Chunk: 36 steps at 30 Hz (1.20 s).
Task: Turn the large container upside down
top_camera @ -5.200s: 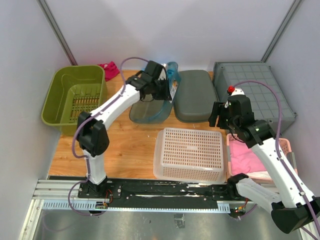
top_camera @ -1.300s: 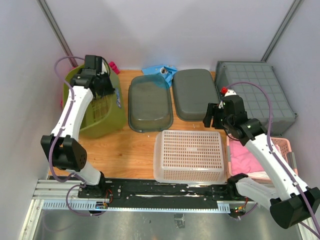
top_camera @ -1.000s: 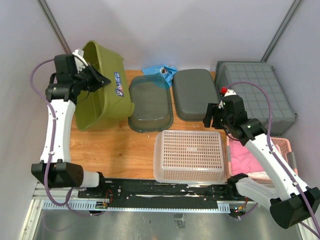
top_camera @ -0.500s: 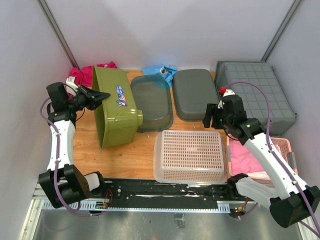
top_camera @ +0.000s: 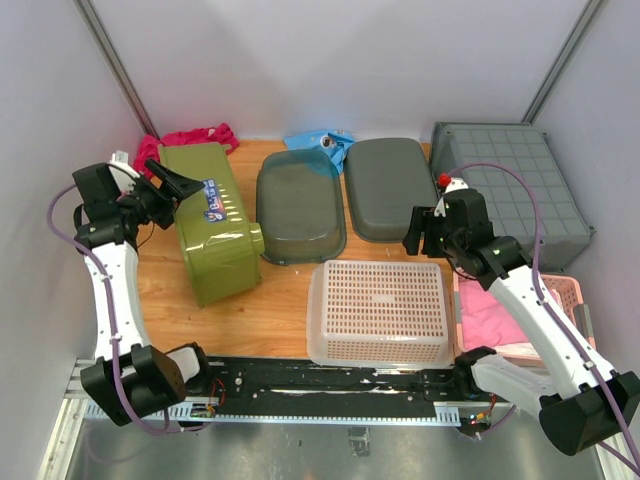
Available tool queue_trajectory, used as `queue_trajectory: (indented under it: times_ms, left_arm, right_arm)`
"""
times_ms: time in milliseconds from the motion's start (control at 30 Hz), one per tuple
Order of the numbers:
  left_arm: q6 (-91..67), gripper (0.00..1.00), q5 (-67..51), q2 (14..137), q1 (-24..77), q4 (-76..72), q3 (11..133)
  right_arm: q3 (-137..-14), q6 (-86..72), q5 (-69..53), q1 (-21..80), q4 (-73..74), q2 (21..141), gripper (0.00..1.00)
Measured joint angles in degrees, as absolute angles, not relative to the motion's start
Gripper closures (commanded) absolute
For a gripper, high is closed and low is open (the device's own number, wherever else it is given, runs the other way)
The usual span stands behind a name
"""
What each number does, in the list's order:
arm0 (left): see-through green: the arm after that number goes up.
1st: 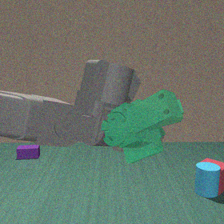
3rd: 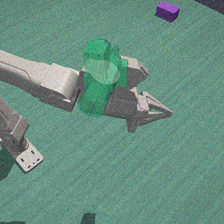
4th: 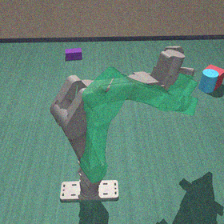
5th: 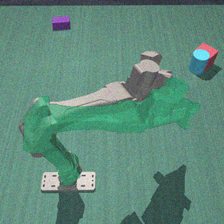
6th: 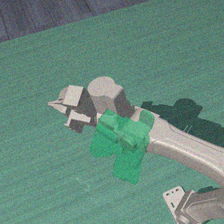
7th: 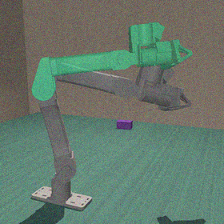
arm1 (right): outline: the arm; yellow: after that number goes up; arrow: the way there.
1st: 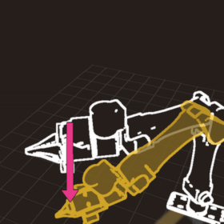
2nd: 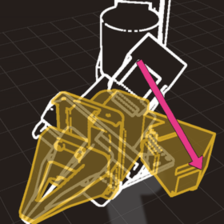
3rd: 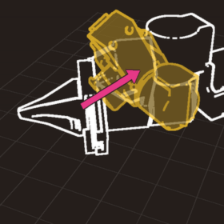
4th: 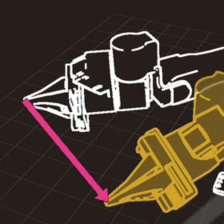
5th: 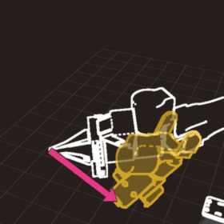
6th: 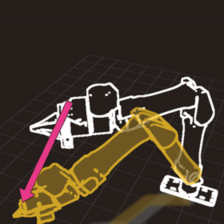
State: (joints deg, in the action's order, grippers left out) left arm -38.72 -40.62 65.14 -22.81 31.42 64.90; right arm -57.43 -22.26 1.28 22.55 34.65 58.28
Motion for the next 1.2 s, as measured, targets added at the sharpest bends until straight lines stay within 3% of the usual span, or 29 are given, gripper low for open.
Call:
queue_trajectory:
  times_ms: [33, 233, 500, 733, 933, 1200]
  left_arm:
    - [-37.23, 0.11, -38.59, 64.9, -22.81, 33.3, 66.24]
    - [-28.34, 0.09, -26.28, 63.31, -22.81, 43.72, 74.35]
    - [-23.03, 0.13, -12.03, 56.6, -22.79, 50.33, 75.99]
    - [-22.31, 0.14, -7.51, 53.47, -22.79, 51.88, 74.52]
    - [-22.37, 0.14, -7.46, 53.82, -22.81, 52.34, 74.56]
    - [-23.03, 0.14, -11.44, 55.68, -22.81, 51.94, 77.89]
  right_arm:
    - [-57.43, -22.26, 1.08, 22.52, 34.52, 58.3, 0.32]
    - [-57.43, -22.31, -0.69, 22.52, 33.95, 58.54, 0.32]
    - [-56.53, -24.93, -8.78, 22.85, 28.93, 59.68, 0.32]
    - [-53.01, -31.86, -20.84, 32.71, 4.89, 66.41, 0.35]
    - [-54.22, -36.86, -30.09, 41.19, -22.02, 79.9, 0.41]
    - [-60.58, -44.01, -34.5, 45.17, -42.13, 97.01, 0.4]
